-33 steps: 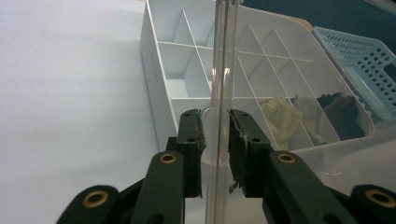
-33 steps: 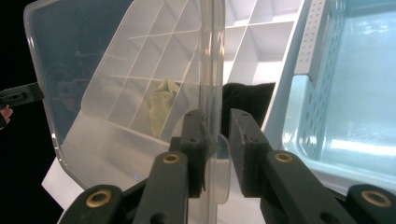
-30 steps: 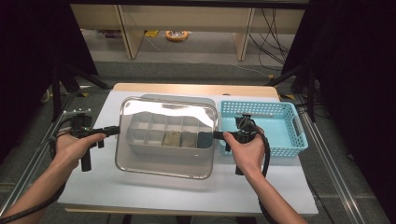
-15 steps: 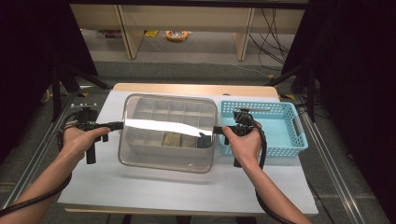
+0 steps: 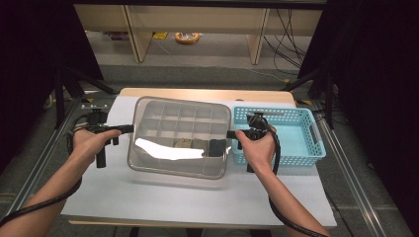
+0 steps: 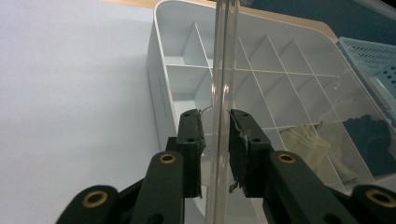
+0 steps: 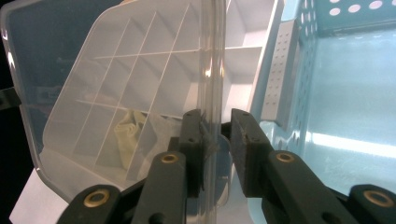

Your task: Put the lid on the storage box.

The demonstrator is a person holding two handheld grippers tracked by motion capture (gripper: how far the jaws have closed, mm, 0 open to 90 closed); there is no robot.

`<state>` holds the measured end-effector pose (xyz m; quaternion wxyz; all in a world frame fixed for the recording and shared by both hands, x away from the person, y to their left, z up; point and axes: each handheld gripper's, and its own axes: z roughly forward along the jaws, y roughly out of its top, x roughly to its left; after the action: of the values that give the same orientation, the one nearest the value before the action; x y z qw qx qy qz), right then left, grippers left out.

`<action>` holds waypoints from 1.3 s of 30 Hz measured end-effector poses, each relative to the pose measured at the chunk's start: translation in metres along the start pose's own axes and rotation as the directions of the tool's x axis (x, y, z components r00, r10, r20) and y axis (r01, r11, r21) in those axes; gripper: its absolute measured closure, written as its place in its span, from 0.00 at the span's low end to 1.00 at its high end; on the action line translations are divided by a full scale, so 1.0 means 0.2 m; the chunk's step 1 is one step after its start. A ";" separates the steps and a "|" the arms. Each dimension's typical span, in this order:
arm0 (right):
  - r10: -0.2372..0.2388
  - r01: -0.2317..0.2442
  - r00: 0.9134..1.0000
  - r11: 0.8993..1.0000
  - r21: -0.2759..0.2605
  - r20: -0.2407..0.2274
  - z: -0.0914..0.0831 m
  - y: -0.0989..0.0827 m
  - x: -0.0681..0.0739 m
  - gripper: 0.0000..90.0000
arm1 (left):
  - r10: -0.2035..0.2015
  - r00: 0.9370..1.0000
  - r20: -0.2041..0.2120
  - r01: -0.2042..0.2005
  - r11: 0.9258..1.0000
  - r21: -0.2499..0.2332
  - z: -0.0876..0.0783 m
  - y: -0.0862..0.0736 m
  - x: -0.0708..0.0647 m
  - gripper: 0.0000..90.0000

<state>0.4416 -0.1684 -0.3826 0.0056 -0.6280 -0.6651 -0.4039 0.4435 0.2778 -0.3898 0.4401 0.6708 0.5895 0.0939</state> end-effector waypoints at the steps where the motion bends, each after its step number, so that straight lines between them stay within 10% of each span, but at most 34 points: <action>1: 0.008 -0.008 1.000 1.000 -0.003 -0.002 0.01 0.00 0.00 0.84 | -0.002 1.000 -0.001 0.002 1.000 0.000 0.00 0.00 0.00 0.82; 18: 0.015 -0.015 1.000 1.000 0.002 0.022 0.07 0.04 -0.02 0.84 | 0.015 1.000 -0.028 -0.014 1.000 0.008 0.07 0.02 0.04 0.87; 20: 0.009 -0.009 1.000 1.000 0.002 0.003 0.08 0.04 -0.03 0.85 | -0.064 0.995 0.075 0.063 0.998 0.011 0.09 0.02 0.01 0.97; 21: 0.051 -0.050 0.999 0.998 0.023 -0.014 0.09 0.04 -0.01 0.89 | -0.012 0.999 0.037 0.012 1.000 0.020 0.09 0.03 -0.01 0.96; 22: -0.011 0.011 1.000 1.000 0.019 0.012 0.10 0.04 0.00 1.00 | 0.025 1.000 0.009 -0.025 0.999 0.020 0.10 0.02 -0.03 0.95; 28: -0.109 0.109 0.988 0.994 0.007 0.106 0.08 0.04 0.03 0.99 | 0.029 1.000 0.006 -0.029 1.000 0.002 0.11 0.02 -0.04 0.93; 35: -0.131 0.130 0.990 0.991 0.015 0.053 0.05 0.00 0.01 0.94 | 0.127 0.991 -0.051 -0.128 0.992 -0.011 -0.01 0.01 -0.04 0.77; 39: -0.121 0.118 0.992 0.989 0.092 0.028 0.01 -0.11 0.02 0.96 | 0.106 0.993 -0.042 -0.107 0.994 -0.006 -0.12 -0.06 0.03 0.73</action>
<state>0.4235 -0.1621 -0.3942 -0.0012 -0.5928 -0.7191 -0.3625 0.4209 0.2938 -0.3860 0.4248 0.6973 0.5616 0.1338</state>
